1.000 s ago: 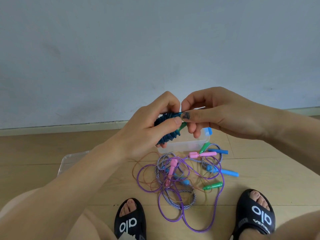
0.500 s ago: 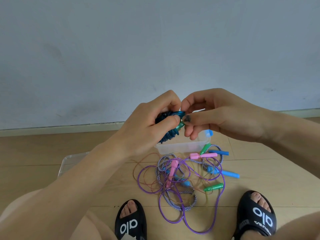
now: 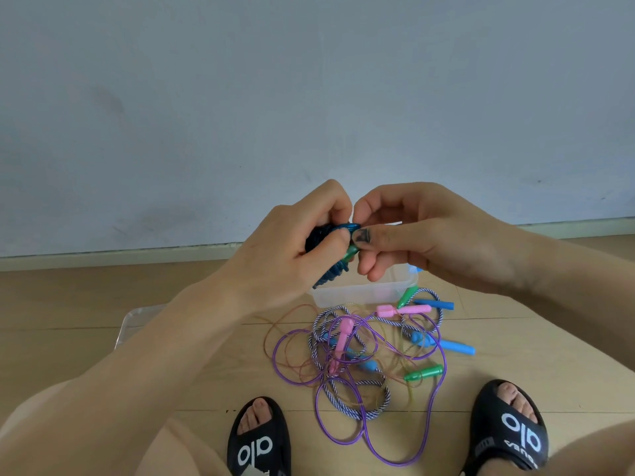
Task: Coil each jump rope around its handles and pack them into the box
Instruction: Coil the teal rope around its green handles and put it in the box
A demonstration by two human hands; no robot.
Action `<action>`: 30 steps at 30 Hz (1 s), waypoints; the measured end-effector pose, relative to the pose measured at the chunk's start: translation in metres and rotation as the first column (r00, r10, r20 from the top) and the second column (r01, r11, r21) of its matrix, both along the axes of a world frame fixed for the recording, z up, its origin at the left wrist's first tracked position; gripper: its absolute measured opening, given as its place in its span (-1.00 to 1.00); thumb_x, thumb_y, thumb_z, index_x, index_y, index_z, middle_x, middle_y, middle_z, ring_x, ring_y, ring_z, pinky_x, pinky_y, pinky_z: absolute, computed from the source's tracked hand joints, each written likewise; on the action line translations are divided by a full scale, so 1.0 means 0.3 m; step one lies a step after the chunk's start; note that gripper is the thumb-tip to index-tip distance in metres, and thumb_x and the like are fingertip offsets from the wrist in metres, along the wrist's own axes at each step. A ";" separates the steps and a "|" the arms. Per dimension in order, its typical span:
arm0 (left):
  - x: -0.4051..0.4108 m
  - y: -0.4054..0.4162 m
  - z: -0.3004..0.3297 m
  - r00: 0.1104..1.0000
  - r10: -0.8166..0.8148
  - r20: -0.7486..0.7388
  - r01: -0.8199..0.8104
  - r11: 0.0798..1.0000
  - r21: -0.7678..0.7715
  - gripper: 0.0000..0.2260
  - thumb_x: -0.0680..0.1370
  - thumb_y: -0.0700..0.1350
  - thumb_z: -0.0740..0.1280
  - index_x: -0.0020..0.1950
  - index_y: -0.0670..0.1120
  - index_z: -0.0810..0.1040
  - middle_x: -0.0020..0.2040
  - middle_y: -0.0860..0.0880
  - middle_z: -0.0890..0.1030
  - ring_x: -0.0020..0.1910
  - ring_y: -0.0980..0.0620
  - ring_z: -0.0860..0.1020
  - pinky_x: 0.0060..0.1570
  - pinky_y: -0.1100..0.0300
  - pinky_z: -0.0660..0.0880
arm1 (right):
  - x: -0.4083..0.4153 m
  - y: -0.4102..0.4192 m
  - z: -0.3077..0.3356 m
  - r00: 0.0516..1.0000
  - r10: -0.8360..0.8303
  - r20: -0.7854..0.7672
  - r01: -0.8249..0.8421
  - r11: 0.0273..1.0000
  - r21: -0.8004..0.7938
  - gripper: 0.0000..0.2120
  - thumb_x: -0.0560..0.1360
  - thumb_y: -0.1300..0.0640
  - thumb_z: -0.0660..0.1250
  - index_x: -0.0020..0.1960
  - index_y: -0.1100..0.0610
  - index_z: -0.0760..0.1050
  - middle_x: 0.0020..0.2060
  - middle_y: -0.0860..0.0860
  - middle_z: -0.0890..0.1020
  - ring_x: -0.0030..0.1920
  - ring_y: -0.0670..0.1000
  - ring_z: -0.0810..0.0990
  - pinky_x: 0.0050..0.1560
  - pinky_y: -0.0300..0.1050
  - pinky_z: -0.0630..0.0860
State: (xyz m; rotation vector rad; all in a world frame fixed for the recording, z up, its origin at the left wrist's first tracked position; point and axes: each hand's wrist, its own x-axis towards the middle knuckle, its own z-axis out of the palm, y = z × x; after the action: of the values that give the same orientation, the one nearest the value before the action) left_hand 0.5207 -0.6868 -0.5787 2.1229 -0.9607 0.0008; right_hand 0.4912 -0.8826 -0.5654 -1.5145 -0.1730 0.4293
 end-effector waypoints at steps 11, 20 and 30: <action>0.009 -0.021 -0.011 0.992 0.053 0.113 -0.058 0.997 0.043 -0.93 0.54 -0.23 0.25 -0.05 -0.12 0.36 -0.43 0.11 0.43 -0.45 0.03 0.37 -0.44 0.33 0.22 | -0.018 0.021 0.011 0.975 -0.188 0.115 0.203 0.969 -0.138 -0.91 0.47 0.45 0.33 -0.08 0.32 0.50 -0.22 0.23 0.61 -0.34 0.07 0.64 -0.27 -0.18 0.59; 0.016 -0.030 -0.015 0.966 0.159 0.203 -0.153 0.987 -0.045 -0.86 0.48 -0.15 0.30 -0.11 -0.14 0.34 -0.47 -0.04 0.48 -0.48 -0.07 0.39 -0.48 0.09 0.29 | -0.030 0.051 0.002 0.932 -0.312 0.185 0.337 0.933 -0.127 -0.94 0.47 0.42 0.34 -0.07 0.33 0.54 -0.29 0.16 0.61 -0.36 0.00 0.60 -0.31 -0.22 0.57; 0.018 -0.031 -0.008 0.952 0.149 0.268 -0.137 0.989 -0.062 -0.92 0.50 -0.19 0.16 -0.14 -0.19 0.34 -0.50 0.12 0.38 -0.48 0.00 0.36 -0.47 0.24 0.24 | -0.028 0.067 0.015 0.914 -0.370 0.167 0.387 0.918 -0.082 -0.84 0.44 0.45 0.31 -0.09 0.25 0.58 -0.30 0.11 0.59 -0.36 -0.01 0.56 -0.26 -0.12 0.58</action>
State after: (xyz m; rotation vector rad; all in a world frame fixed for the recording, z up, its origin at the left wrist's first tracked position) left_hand 0.5261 -0.6961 -0.5811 2.1852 -0.9494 0.3916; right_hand 0.4829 -0.8625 -0.5609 -1.6479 0.0329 0.0134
